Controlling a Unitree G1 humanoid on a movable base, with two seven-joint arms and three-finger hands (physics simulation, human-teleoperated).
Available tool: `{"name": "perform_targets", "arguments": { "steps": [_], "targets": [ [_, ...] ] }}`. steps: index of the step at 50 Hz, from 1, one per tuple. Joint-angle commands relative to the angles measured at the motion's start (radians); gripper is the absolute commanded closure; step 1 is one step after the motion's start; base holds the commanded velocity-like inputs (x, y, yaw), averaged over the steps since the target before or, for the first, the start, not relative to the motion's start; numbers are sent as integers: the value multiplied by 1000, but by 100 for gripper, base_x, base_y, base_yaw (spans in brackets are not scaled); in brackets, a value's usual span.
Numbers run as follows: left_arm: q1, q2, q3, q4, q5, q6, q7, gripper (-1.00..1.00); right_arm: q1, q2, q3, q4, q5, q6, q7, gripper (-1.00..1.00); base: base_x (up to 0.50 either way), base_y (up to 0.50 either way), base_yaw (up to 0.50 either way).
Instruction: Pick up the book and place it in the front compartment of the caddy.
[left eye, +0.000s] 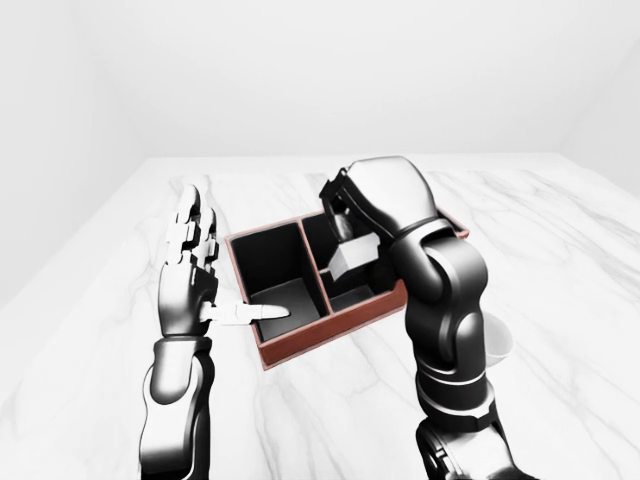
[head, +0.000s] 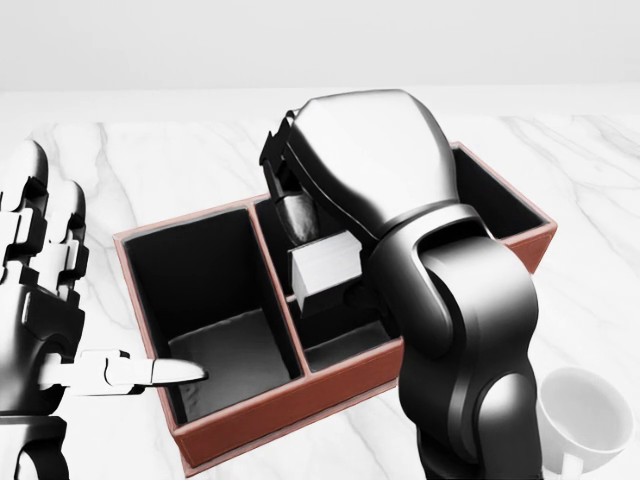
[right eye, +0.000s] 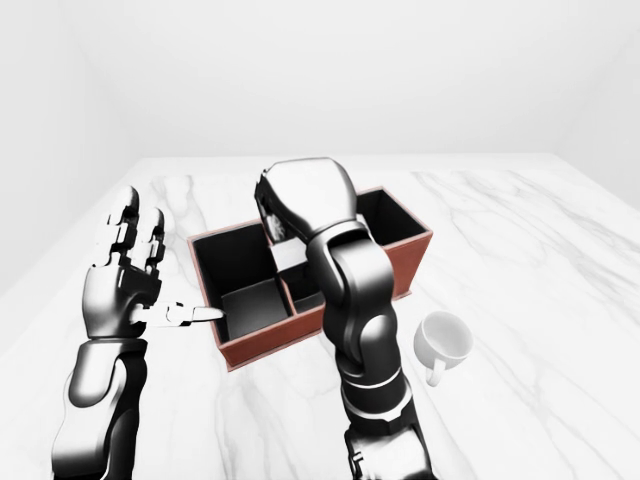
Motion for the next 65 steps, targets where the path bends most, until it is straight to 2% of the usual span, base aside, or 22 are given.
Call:
{"name": "perform_targets", "arguments": {
  "steps": [1, 55, 65],
  "targets": [
    [-1, 0, 2, 3, 0, 0, -1, -100, -40, -7, -8, 41, 5, 0, 0, 100, 0, 0, 0],
    [-2, 1, 2, -2, -1, 0, -2, -100, -234, -54, -40, 360, 80, 0, 0, 100, 0, 0, 0],
    [-2, 1, 2, 1, -1, 0, -2, -100, -254, -60, -42, 415, 94, 0, -27, 100, 0, 0, 0]
  ]
}}
